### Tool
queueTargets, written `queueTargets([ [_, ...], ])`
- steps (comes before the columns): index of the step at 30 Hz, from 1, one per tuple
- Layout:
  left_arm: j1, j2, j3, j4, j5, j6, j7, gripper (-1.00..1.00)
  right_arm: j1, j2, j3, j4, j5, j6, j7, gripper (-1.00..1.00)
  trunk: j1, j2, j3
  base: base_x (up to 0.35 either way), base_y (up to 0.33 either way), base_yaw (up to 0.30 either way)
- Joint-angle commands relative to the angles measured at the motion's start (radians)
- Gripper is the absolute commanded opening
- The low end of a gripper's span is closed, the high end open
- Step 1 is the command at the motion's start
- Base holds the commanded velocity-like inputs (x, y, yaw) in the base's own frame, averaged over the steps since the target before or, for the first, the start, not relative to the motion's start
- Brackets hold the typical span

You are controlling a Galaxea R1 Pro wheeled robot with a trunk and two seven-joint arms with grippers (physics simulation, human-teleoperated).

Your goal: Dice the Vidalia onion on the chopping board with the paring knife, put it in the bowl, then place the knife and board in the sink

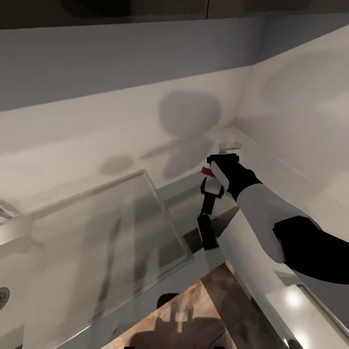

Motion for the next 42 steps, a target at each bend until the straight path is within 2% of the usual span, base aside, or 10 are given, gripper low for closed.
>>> queueTargets([
  [1, 0.001, -0.001, 0.006, -0.002, -0.002, -0.001, -0.005, 1.0, -0.001, -0.001, 0.008, -0.001, -0.01, 0.005, -0.008, 1.0, 0.001, -0.002, -0.003, 0.119, 0.0, 0.0],
  [17, 0.001, -0.001, 0.006, -0.002, -0.002, -0.001, -0.006, 1.0, -0.001, -0.001, 0.009, -0.001, -0.01, 0.005, -0.008, 1.0, 0.001, -0.002, -0.028, 0.011, 0.0, 0.0],
  [42, 0.001, -0.001, 0.006, -0.002, -0.002, -0.001, -0.006, 1.0, -0.001, 0.004, 0.01, 0.01, -0.011, 0.006, -0.005, 1.0, 0.001, -0.002, -0.029, 0.0, 0.0, 0.0],
])
